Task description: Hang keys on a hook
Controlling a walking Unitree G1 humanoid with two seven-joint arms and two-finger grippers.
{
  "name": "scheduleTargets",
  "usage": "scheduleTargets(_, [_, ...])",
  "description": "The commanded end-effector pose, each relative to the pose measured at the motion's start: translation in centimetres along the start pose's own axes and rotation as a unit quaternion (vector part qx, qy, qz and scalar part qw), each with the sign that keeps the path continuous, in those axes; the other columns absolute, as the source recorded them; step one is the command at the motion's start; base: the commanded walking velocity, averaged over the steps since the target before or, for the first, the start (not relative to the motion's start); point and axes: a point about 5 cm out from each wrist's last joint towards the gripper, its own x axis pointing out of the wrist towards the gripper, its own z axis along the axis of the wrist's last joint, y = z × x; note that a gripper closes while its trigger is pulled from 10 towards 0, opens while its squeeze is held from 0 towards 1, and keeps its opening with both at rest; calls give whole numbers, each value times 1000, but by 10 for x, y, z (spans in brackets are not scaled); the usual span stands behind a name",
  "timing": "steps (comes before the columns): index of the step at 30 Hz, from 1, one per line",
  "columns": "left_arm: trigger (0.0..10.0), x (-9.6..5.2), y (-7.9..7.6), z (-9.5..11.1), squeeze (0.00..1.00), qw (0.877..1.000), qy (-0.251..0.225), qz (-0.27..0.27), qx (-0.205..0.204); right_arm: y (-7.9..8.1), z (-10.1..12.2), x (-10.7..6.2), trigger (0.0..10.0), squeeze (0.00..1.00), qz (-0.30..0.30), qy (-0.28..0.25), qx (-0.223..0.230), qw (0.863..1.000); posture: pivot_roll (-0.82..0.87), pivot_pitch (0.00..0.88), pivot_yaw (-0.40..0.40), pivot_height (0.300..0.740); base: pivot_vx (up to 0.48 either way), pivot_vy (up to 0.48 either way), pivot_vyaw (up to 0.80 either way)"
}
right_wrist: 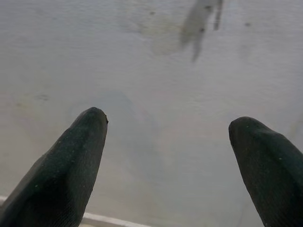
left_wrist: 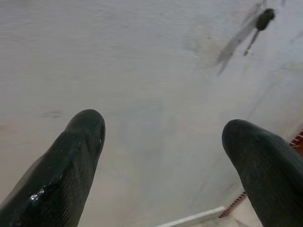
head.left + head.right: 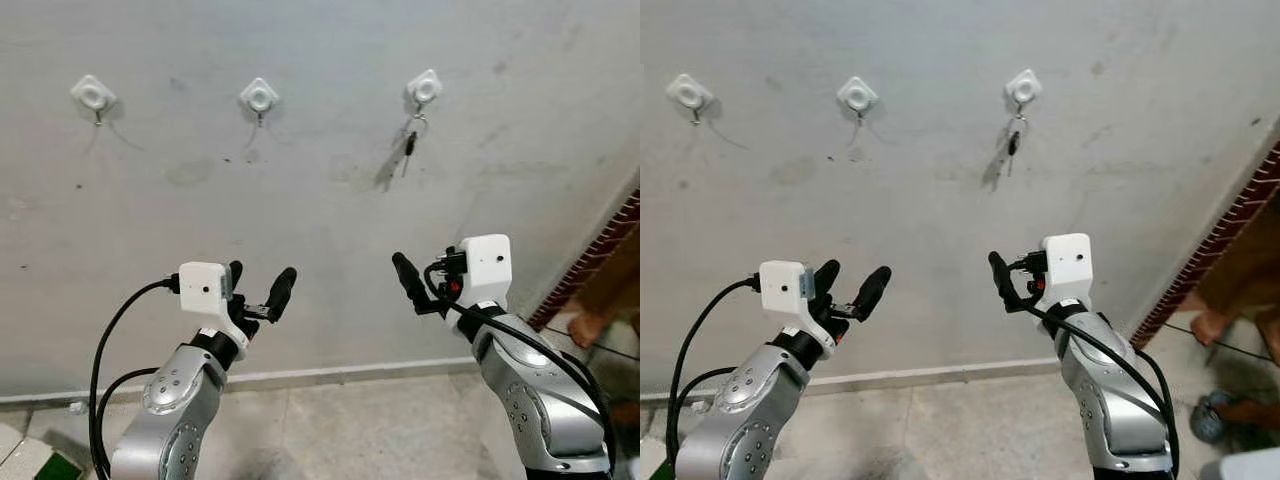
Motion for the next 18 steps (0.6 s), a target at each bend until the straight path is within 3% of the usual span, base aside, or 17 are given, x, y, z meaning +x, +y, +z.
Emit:
scheduleTargets(1, [10000, 1, 2, -1, 0, 1000, 6, 2, 1, 0, 4, 0, 10000, 0, 1, -8, 6, 1000, -7, 0, 19, 740, 0, 0, 0])
scheduleTargets(10, [10000, 0, 1, -4, 0, 1000, 14, 7, -3, 2, 1, 1, 10000, 0, 3, -13, -23, 1000, -1, 0, 16, 740, 0, 0, 0])
scheduleTargets(18, [10000, 0, 5, -4, 0, 1000, 17, 13, 2, 0, 1, 1, 10000, 0, -1, -2, -1, 1000, -1, 0, 16, 740, -265, 0, 0])
